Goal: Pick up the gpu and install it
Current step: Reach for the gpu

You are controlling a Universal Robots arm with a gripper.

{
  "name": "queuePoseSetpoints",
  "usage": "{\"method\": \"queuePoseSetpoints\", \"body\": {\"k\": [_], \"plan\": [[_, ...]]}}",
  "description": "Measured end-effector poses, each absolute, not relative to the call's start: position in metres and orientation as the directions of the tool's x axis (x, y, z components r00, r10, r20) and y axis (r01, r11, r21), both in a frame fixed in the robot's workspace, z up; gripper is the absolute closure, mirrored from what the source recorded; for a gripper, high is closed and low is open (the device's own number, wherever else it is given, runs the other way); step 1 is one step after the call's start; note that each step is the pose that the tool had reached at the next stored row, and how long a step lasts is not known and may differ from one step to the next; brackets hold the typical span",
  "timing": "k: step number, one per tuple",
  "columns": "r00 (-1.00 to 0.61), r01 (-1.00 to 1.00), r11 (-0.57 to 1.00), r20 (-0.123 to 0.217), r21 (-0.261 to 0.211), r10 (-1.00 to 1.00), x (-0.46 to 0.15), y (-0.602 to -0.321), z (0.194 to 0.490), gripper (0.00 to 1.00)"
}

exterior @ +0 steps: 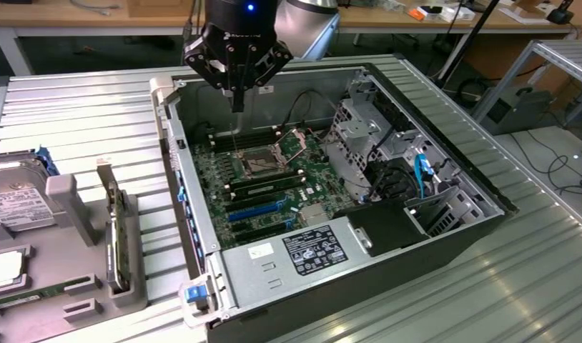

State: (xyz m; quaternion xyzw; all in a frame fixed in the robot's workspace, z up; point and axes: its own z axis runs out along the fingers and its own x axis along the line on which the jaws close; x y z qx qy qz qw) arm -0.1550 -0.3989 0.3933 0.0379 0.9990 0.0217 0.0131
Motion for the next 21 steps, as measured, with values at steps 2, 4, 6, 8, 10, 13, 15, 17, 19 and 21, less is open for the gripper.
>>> {"method": "queuePoseSetpoints", "body": {"k": [2,4,6,8,10,13,15,17,19,21], "plan": [[-0.997,0.075,0.996,-0.024,0.044,0.076,-0.1554,-0.3989,0.3933,0.89],[-0.997,0.075,0.996,-0.024,0.044,0.076,-0.1560,-0.3989,0.3933,0.89],[-0.997,0.075,0.996,-0.024,0.044,0.076,-0.1568,-0.3989,0.3933,0.89],[-0.997,0.075,0.996,-0.024,0.044,0.076,-0.1572,-0.3989,0.3933,0.89],[-0.997,0.075,0.996,-0.024,0.044,0.076,-0.1578,-0.3989,0.3933,0.89],[-0.997,0.075,0.996,-0.024,0.044,0.076,-0.1585,-0.3989,0.3933,0.89],[-0.997,0.075,0.996,-0.024,0.044,0.076,-0.1589,-0.3989,0.3933,0.89],[-0.997,0.075,0.996,-0.024,0.044,0.076,-0.1597,-0.3989,0.3933,0.89],[-0.997,0.075,0.996,-0.024,0.044,0.076,-0.1603,-0.3989,0.3933,0.89],[-0.997,0.075,0.996,-0.024,0.044,0.076,-0.1607,-0.3989,0.3933,0.89]]}}
